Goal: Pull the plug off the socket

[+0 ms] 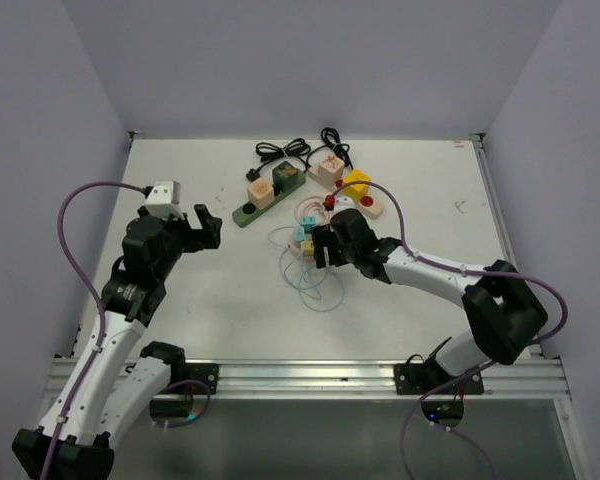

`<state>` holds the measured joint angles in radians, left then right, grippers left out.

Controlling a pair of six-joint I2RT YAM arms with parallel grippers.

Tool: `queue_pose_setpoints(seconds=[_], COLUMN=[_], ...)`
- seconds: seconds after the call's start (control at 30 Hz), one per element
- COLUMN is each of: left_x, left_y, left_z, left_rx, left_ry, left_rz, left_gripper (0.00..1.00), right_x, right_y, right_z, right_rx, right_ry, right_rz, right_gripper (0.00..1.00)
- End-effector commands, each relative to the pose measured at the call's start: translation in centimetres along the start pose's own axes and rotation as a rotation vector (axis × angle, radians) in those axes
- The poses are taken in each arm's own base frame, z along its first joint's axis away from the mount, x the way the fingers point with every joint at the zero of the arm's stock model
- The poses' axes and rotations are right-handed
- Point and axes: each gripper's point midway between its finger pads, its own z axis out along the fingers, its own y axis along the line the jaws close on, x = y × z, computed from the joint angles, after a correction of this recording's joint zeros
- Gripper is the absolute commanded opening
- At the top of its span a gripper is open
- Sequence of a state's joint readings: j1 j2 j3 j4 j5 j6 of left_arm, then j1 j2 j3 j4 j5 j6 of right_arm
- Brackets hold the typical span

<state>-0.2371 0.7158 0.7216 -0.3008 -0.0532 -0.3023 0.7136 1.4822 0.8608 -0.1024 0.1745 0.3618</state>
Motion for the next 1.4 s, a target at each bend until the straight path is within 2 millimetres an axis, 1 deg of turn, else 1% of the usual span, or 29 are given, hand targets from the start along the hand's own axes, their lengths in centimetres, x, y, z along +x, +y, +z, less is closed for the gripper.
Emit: queue_pose_setpoints(seconds=[0.0,0.03,0.07,0.1,0.17,0.2,0.33,0.37,0.4,0.47,0.53,0.6,0.63,0.67,0.7,0.73,0.77,0.8,0.83,0.87,0.9,0.97,1.03,1.13,1.17,1.23,1.27,1.3,1.37], left_x=[-1.5,-1.5,-1.4,-1.5,-1.3,-1.3,-1.1,-1.1,-1.2,-1.2,-1.1,-1.1,-1.1,-1.2,-1.2,-1.1,-1.2,-1.2,-1.3,-1.2,-1.1,-1.2,-1.3,-1.2,-1.3,-1.3,-1.3,-1.3,-1.3], left_y=[-1.1,-1.2,-1.2,-1.3,-1.3,-1.7,-2.0,-2.0,-2.1,-2.2,-2.3,-2.4,-2.4,-2.4,-2.4,-2.4,-2.5,-2.5,-2.5,-2.5,-2.5,-2.6,-2.7,-2.7,-2.8,-2.8,-2.8,-2.8,-2.8], left_z=[-0.2,-0.2,-0.1,-0.2,0.0,0.0,0.0,0.0,0.0,-0.1,0.0,-0.1,-0.1,-0.1,-0.1,-0.1,-0.1,-0.1,-0.2,-0.1,-0.1,-0.2,-0.2,-0.3,-0.3,-0.3,-0.4,-0.4,-0.4], left_rx=[0.055,0.058,0.06,0.065,0.066,0.089,0.103,0.106,0.112,0.116,0.123,0.127,0.129,0.128,0.128,0.129,0.13,0.132,0.133,0.133,0.134,0.136,0.143,0.145,0.147,0.148,0.148,0.15,0.151], left_ry=[-0.047,-0.048,-0.044,-0.046,-0.041,-0.035,-0.03,-0.029,-0.031,-0.031,-0.028,-0.028,-0.028,-0.031,-0.031,-0.029,-0.031,-0.032,-0.033,-0.03,-0.03,-0.032,-0.034,-0.035,-0.036,-0.036,-0.035,-0.037,-0.038], left_rz=[0.016,0.016,0.017,0.015,0.017,0.017,0.016,0.016,0.018,0.017,0.018,0.019,0.019,0.019,0.019,0.019,0.019,0.019,0.019,0.019,0.019,0.016,0.017,0.016,0.016,0.016,0.016,0.016,0.016], left_gripper=[1.0,1.0,1.0,1.0,1.0,1.0,1.0,1.0,1.0,1.0,1.0,1.0,1.0,1.0,1.0,1.0,1.0,1.0,1.0,1.0,1.0,1.0,1.0,1.0,1.0,1.0,1.0,1.0,1.0], right_x=[-5.6,-5.7,-5.4,-5.7,-5.4,-5.6,-5.6,-5.6,-5.3,-5.1,-4.8,-4.8,-4.5,-4.8,-4.7,-4.4,-4.8,-4.6,-4.2,-4.5,-4.2,-3.9,-3.6,-3.1,-2.7,-2.6,-3.0,-2.8,-3.0], right_y=[2.4,2.9,3.4,3.7,4.3,4.4,4.6,5.0,5.4,6.0,6.0,5.5,5.3,5.2,4.5,4.2,4.3,4.0,3.8,4.2,3.8,4.1,3.9,3.4,3.1,2.9,2.9,2.8,2.7], right_z=[1.1,1.3,1.7,1.9,2.3,2.3,3.0,3.1,3.6,3.7,3.9,4.3,4.6,4.6,4.8,5.1,5.1,5.2,5.5,5.5,5.6,5.6,5.6,5.9,6.1,6.2,6.2,6.4,6.3], right_rx=[-0.025,-0.046,-0.057,-0.067,-0.075,-0.079,-0.075,-0.092,-0.108,-0.114,-0.101,-0.065,-0.038,-0.021,0.029,0.051,0.061,0.086,0.102,0.1,0.129,0.14,0.166,0.194,0.214,0.231,0.241,0.253,0.258], right_ry=[-0.188,-0.195,-0.19,-0.204,-0.201,-0.215,-0.225,-0.223,-0.207,-0.191,-0.194,-0.205,-0.201,-0.207,-0.208,-0.2,-0.206,-0.2,-0.188,-0.19,-0.176,-0.165,-0.163,-0.157,-0.136,-0.125,-0.13,-0.122,-0.128], right_rz=[0.061,0.06,0.05,0.05,0.044,0.048,0.082,0.083,0.071,0.055,0.072,0.095,0.12,0.132,0.161,0.171,0.184,0.198,0.201,0.202,0.211,0.206,0.201,0.199,0.186,0.18,0.178,0.173,0.173], right_gripper=[0.76,0.75,0.75,0.75,0.75,0.75,0.74,0.74,0.74,0.74,0.74,0.73,0.69,0.68,0.63,0.6,0.58,0.55,0.55,0.54,0.54,0.54,0.56,0.54,0.54,0.59,0.61,0.63,0.62])
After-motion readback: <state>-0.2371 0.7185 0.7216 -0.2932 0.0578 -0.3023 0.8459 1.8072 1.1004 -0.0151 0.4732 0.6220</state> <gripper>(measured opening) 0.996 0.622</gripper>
